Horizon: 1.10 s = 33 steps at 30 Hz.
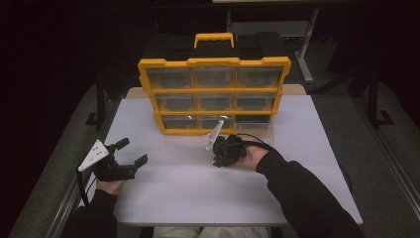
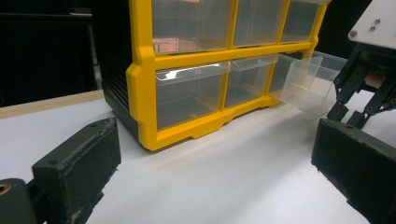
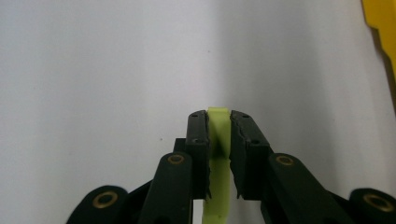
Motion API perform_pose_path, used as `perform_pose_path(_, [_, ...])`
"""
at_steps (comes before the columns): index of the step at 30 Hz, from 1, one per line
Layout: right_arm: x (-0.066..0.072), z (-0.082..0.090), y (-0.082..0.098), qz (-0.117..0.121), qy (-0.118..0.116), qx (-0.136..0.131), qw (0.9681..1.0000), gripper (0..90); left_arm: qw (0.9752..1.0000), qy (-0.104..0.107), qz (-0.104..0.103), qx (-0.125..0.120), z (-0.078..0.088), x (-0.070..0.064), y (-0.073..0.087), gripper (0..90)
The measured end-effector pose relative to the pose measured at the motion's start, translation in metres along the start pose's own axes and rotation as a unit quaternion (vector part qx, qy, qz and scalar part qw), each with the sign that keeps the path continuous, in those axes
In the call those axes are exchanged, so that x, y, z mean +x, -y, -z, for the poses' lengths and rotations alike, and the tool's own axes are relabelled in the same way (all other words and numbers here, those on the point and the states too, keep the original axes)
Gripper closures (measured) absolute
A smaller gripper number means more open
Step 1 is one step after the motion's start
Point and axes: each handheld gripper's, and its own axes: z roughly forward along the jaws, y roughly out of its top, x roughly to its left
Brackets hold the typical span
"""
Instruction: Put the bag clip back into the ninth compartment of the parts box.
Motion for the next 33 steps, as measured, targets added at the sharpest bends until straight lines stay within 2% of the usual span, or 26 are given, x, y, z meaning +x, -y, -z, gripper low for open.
perform_pose_path(13, [0.000,0.021,0.002,-0.010,0.007,-0.050,0.9987,76.7,1.0000,0.000,0.000,0.000,0.000,0.000,0.000,1.2])
perform_pose_path(20, [0.000,0.033,0.004,-0.014,0.011,-0.078,0.9968,76.8,1.0000,-0.001,0.000,0.000,0.000,0.000,0.000,1.2])
perform_pose_path(26, [0.000,0.039,0.005,-0.020,0.012,-0.091,0.9956,76.7,1.0000,-0.001,0.000,0.000,0.000,0.000,0.000,1.2])
perform_pose_path(33, [0.001,0.045,0.005,-0.032,0.014,-0.117,0.9925,76.7,1.0000,-0.001,0.000,-0.001,0.001,0.000,0.000,1.2])
